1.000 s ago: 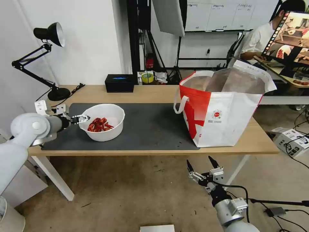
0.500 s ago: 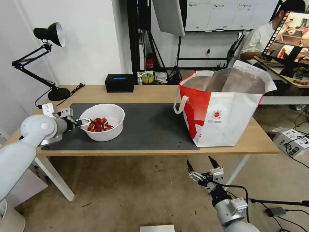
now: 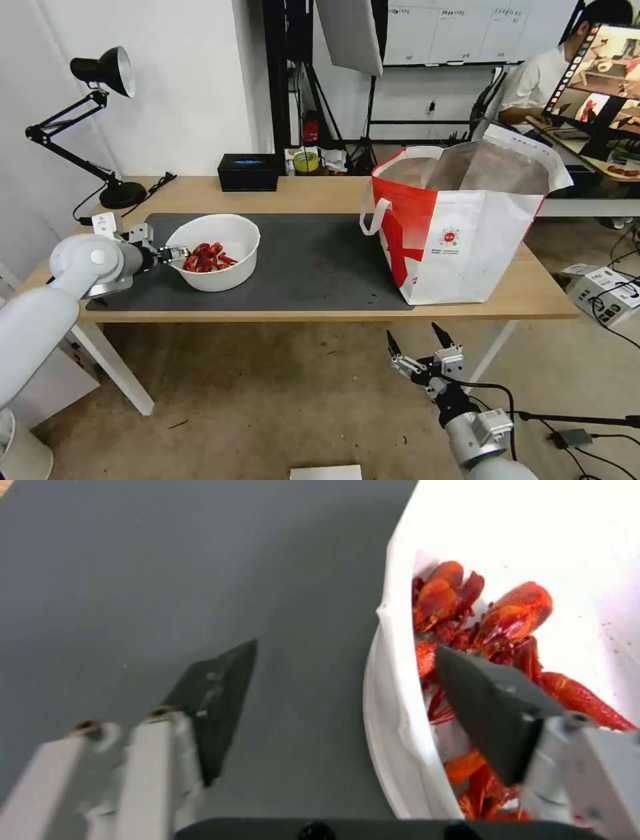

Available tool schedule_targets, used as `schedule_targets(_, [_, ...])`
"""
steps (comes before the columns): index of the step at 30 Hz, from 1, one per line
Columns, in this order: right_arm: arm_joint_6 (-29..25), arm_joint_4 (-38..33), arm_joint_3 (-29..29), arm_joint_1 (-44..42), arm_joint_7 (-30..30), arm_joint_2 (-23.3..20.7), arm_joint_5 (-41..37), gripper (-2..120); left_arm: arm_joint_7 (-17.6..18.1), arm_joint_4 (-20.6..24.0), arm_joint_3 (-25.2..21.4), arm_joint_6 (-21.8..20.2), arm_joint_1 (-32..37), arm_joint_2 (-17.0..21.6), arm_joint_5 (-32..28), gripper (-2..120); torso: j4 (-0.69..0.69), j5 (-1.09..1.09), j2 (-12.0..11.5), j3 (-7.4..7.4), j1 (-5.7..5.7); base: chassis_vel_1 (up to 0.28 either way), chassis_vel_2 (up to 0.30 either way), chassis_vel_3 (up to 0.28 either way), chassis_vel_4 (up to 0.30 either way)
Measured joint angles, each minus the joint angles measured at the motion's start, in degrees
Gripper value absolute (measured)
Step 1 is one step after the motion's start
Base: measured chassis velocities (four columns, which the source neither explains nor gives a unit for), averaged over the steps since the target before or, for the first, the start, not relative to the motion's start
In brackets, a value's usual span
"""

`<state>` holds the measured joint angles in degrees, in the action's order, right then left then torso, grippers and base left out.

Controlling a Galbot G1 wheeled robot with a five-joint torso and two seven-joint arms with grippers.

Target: Pick up the trash from the table and place it into the takeout bag.

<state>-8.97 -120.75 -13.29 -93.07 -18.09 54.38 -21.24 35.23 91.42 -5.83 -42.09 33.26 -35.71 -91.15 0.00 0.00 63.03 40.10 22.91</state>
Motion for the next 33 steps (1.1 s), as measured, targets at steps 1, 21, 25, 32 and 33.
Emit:
schedule_targets(1, [0.0, 0.0, 0.0, 0.0, 0.0, 0.0, 0.0, 100, 0.0, 0.0, 0.1, 0.0, -0.2, 0.0, -0.2, 61, 0.00, 0.00, 0.0, 0.00, 0.00, 0.000, 0.000, 0.000, 0.000])
schedule_targets(21, [0.0, 0.0, 0.0, 0.0, 0.0, 0.0, 0.0, 100, -0.2, 1.1, -1.0, -0.1, -0.1, 0.6, -4.5, 0, -0.01, 0.00, 0.0, 0.01, 0.00, 0.000, 0.000, 0.000, 0.000])
schedule_targets(25, [0.0, 0.0, 0.0, 0.0, 0.0, 0.0, 0.0, 100, -0.2, 1.4, -1.0, -0.1, -0.3, 0.7, -5.2, 0, 0.00, 0.00, 0.0, 0.01, 0.01, 0.000, 0.000, 0.000, 0.000])
schedule_targets(32, [0.0, 0.0, 0.0, 0.0, 0.0, 0.0, 0.0, 100, 0.0, 5.1, -1.1, -0.1, -2.9, 0.7, -5.9, 0, 0.00, 0.00, 0.0, 0.01, 0.01, 0.000, 0.000, 0.000, 0.000])
schedule_targets(33, [0.0, 0.0, 0.0, 0.0, 0.0, 0.0, 0.0, 100, 0.1, 6.1, -0.8, -0.1, -3.8, 0.6, -6.2, 0, 0.00, 0.01, 0.0, 0.01, 0.00, 0.000, 0.000, 0.000, 0.000])
